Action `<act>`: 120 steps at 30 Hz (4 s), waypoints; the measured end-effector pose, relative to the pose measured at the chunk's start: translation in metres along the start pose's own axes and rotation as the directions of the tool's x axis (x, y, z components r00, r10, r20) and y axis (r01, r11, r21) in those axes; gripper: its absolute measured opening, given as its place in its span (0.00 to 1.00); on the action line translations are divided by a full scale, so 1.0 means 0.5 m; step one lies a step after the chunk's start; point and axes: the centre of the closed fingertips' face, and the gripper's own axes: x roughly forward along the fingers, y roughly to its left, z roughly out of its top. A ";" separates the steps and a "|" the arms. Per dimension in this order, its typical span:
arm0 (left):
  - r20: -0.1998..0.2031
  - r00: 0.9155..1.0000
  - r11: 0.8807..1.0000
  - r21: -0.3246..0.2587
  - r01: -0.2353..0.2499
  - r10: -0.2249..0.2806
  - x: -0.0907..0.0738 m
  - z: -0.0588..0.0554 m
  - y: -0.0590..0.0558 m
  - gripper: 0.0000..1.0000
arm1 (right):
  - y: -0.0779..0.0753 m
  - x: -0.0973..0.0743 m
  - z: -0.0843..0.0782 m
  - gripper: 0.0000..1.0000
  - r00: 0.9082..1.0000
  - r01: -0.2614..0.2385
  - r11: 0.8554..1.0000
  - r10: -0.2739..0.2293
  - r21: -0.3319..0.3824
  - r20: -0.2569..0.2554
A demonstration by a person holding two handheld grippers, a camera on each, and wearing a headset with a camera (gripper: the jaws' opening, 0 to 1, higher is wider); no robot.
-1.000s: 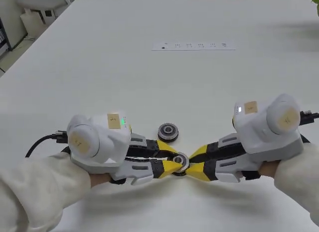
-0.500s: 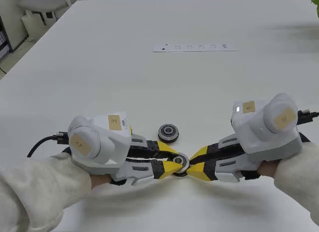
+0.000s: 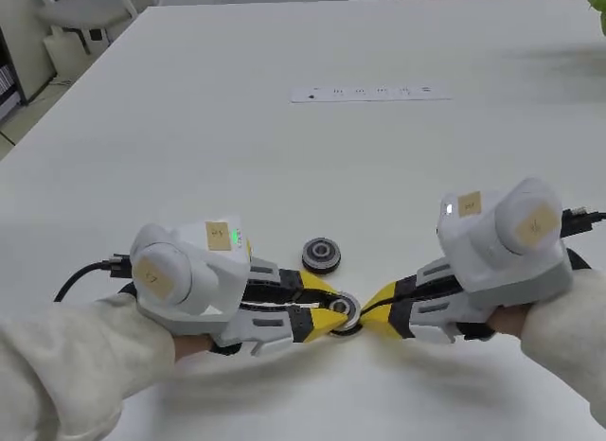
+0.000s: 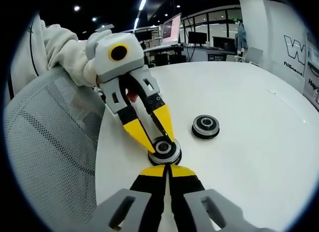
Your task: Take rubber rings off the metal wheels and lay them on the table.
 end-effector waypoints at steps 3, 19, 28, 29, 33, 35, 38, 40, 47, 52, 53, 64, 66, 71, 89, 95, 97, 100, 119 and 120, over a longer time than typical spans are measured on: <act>0.001 1.000 1.000 -0.001 0.000 0.000 0.000 0.000 0.000 0.14 | -0.002 -0.002 0.000 0.00 1.000 -0.004 0.999 0.004 0.055 0.009; -0.001 1.000 1.000 0.004 0.003 -0.003 0.000 0.000 0.000 0.14 | -0.001 -0.009 0.003 0.00 0.999 -0.019 0.988 0.014 0.152 0.032; 0.004 1.000 1.000 0.004 0.006 -0.006 0.000 -0.001 0.001 0.14 | 0.004 -0.009 0.005 0.00 0.999 -0.031 0.979 0.023 0.200 0.046; 0.004 1.000 1.000 0.004 0.006 -0.006 0.000 -0.001 0.001 0.14 | 0.004 -0.009 0.005 0.00 0.999 -0.032 0.979 0.023 0.203 0.046; 0.004 1.000 1.000 0.004 0.008 -0.008 0.000 -0.001 0.001 0.14 | 0.008 -0.010 0.006 0.00 0.998 -0.039 0.969 0.026 0.244 0.055; 0.005 1.000 1.000 0.004 0.010 -0.011 -0.001 -0.001 0.000 0.14 | 0.004 -0.011 0.005 0.00 0.998 -0.043 0.962 0.029 0.270 0.058; 0.006 1.000 1.000 0.005 0.011 -0.011 -0.001 0.000 -0.001 0.14 | 0.004 -0.012 0.006 0.00 0.998 -0.047 0.957 0.030 0.287 0.061; 0.006 1.000 1.000 0.005 0.011 -0.011 -0.001 0.000 -0.001 0.14 | 0.003 -0.013 0.006 0.00 0.997 -0.051 0.950 0.032 0.309 0.066; 0.003 1.000 1.000 0.012 0.010 -0.010 -0.002 -0.001 -0.001 0.14 | 0.005 -0.015 0.008 0.00 0.995 -0.068 0.925 0.038 0.374 0.088; 0.003 1.000 1.000 0.011 0.007 -0.007 -0.002 0.000 -0.001 0.14 | -0.008 -0.027 0.026 0.00 0.988 -0.091 0.883 0.021 0.461 0.154; 0.003 1.000 1.000 0.011 0.005 -0.005 -0.001 0.001 0.000 0.14 | -0.008 -0.025 0.020 0.00 0.991 -0.073 0.901 0.017 0.428 0.133; 0.000 1.000 1.000 0.018 0.008 -0.008 0.000 0.001 -0.001 0.14 | 0.001 -0.020 0.029 0.00 0.991 -0.074 0.910 0.022 0.407 0.131; 0.000 1.000 1.000 0.017 0.009 -0.009 0.000 0.001 -0.001 0.14 | -0.001 -0.020 0.030 0.00 0.991 -0.075 0.909 0.023 0.410 0.132; 0.001 1.000 1.000 0.017 0.009 -0.009 -0.001 0.000 -0.001 0.14 | 0.000 -0.020 0.033 0.00 0.991 -0.077 0.909 0.024 0.410 0.134; 0.000 1.000 1.000 0.017 0.009 -0.009 -0.002 -0.002 -0.002 0.14 | 0.014 -0.022 0.054 0.00 0.986 -0.100 0.913 0.039 0.395 0.161; 0.001 1.000 1.000 0.015 0.008 -0.008 -0.002 -0.002 -0.002 0.14 | 0.021 -0.025 0.068 0.00 0.979 -0.130 0.912 0.057 0.388 0.194; 0.002 1.000 1.000 0.014 0.006 -0.006 -0.002 -0.002 -0.001 0.14 | 0.020 -0.031 0.081 0.00 0.975 -0.144 0.905 0.060 0.401 0.213; 0.003 1.000 1.000 0.014 0.005 -0.005 -0.001 -0.002 0.000 0.14 | 0.019 -0.026 0.077 0.00 0.977 -0.130 0.919 0.055 0.372 0.207; -0.051 0.999 1.000 0.016 -0.013 0.013 0.002 0.001 0.002 0.14 | -0.001 -0.026 0.057 0.00 0.984 -0.095 0.904 0.021 0.416 0.180; -0.055 0.998 1.000 0.018 -0.013 0.014 0.002 0.001 0.002 0.14 | -0.002 -0.026 0.057 0.00 0.984 -0.096 0.903 0.021 0.419 0.180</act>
